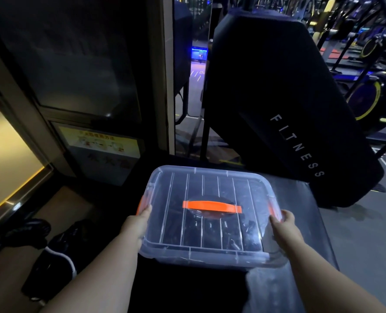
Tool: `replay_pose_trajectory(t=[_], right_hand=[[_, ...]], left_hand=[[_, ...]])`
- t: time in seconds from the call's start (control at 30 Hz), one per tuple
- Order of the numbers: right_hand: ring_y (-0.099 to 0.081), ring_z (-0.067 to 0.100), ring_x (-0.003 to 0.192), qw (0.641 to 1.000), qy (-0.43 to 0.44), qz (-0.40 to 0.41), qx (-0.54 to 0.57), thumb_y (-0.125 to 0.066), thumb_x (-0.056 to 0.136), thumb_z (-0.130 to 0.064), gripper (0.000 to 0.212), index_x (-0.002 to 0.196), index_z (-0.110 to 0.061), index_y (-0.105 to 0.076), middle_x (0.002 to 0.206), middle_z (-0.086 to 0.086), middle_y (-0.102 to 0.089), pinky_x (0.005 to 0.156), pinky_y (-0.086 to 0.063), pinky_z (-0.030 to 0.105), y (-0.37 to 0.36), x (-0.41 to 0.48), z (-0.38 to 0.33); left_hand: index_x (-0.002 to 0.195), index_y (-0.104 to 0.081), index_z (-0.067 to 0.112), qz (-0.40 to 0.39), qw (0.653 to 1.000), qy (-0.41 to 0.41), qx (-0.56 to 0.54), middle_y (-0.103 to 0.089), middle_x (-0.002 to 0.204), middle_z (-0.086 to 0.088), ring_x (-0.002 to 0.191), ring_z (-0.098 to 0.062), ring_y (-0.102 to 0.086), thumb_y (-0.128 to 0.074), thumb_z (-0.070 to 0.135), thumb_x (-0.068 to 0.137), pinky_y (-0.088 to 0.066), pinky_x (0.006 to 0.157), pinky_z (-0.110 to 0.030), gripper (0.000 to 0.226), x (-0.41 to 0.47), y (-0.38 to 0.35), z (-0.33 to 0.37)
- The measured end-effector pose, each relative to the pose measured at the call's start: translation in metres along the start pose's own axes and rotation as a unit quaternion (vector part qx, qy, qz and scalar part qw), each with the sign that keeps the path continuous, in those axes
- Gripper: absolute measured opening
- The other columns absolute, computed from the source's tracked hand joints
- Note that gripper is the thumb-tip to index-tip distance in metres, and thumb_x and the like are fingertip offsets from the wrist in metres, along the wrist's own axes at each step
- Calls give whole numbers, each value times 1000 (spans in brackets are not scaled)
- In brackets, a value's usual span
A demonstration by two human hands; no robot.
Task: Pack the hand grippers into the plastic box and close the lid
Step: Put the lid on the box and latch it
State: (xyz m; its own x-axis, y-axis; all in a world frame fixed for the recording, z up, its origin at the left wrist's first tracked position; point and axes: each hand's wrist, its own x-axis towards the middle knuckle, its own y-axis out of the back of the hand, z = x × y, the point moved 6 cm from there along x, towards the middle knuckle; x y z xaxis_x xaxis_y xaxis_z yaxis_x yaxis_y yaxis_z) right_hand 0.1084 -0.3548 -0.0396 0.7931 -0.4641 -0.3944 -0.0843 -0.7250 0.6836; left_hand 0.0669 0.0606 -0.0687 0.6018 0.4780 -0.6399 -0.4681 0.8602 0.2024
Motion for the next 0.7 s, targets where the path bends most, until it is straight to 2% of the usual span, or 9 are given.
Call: replay_pose_trajectory(t=[0.1, 0.17, 0.23, 0.3, 0.43, 0.57, 0.7], right_hand=[[-61, 37, 101, 1000, -4, 3, 1, -50, 94, -36, 58, 144, -18, -26, 127, 20, -56, 84, -43, 35, -1, 2, -1], [-56, 38, 107, 1000, -3, 7, -8, -50, 94, -35, 59, 145, -15, -27, 130, 22, -53, 85, -40, 35, 0, 1, -1], [-52, 37, 107, 1000, -2, 15, -16, -50, 94, -37, 58, 144, -15, -30, 132, 22, -48, 85, -38, 36, 3, 0, -2], [-51, 38, 108, 999, -4, 25, -25, -50, 93, -38, 57, 142, -14, -34, 131, 23, -46, 88, -39, 39, 4, 0, -2], [-50, 40, 112, 998, 0, 28, -53, -48, 93, -40, 54, 136, -8, -41, 128, 24, -47, 90, -40, 41, 4, -2, -3], [-51, 40, 111, 998, 4, 29, -52, -48, 93, -40, 54, 137, -9, -42, 128, 23, -46, 93, -40, 41, 4, -3, -3], [-52, 38, 110, 999, 11, 24, -31, -48, 94, -38, 52, 137, -10, -40, 127, 21, -50, 87, -40, 39, 5, -6, -4]], left_hand=[[110, -57, 4, 56, 996, -62, -13, -63, 109, -13, 96, -31, -60, -67, 43, 85, -43, 81, -35, 48, -1, 5, 5], [107, -56, 4, 86, 991, -98, -9, -64, 99, -14, 78, -25, -58, -66, 37, 86, -42, 71, -33, 41, -8, 6, 10], [106, -49, 7, 101, 989, -109, 12, -59, 87, -8, 70, -19, -53, -63, 37, 88, -39, 65, -31, 37, -13, 7, 11], [104, -44, 11, 110, 986, -119, 48, -54, 82, -5, 68, -20, -52, -59, 39, 90, -41, 62, -31, 35, -17, 7, 12], [98, -45, 14, 144, 971, -141, 133, -59, 82, -8, 66, -27, -58, -56, 46, 90, -51, 63, -35, 35, -21, 11, 15], [96, -47, 14, 179, 943, -188, 210, -60, 79, -6, 63, -26, -54, -52, 43, 93, -38, 56, -30, 30, -31, 10, 22], [97, -46, 15, 185, 937, -194, 224, -57, 76, -4, 60, -23, -51, -50, 44, 94, -34, 54, -29, 30, -32, 10, 23]])
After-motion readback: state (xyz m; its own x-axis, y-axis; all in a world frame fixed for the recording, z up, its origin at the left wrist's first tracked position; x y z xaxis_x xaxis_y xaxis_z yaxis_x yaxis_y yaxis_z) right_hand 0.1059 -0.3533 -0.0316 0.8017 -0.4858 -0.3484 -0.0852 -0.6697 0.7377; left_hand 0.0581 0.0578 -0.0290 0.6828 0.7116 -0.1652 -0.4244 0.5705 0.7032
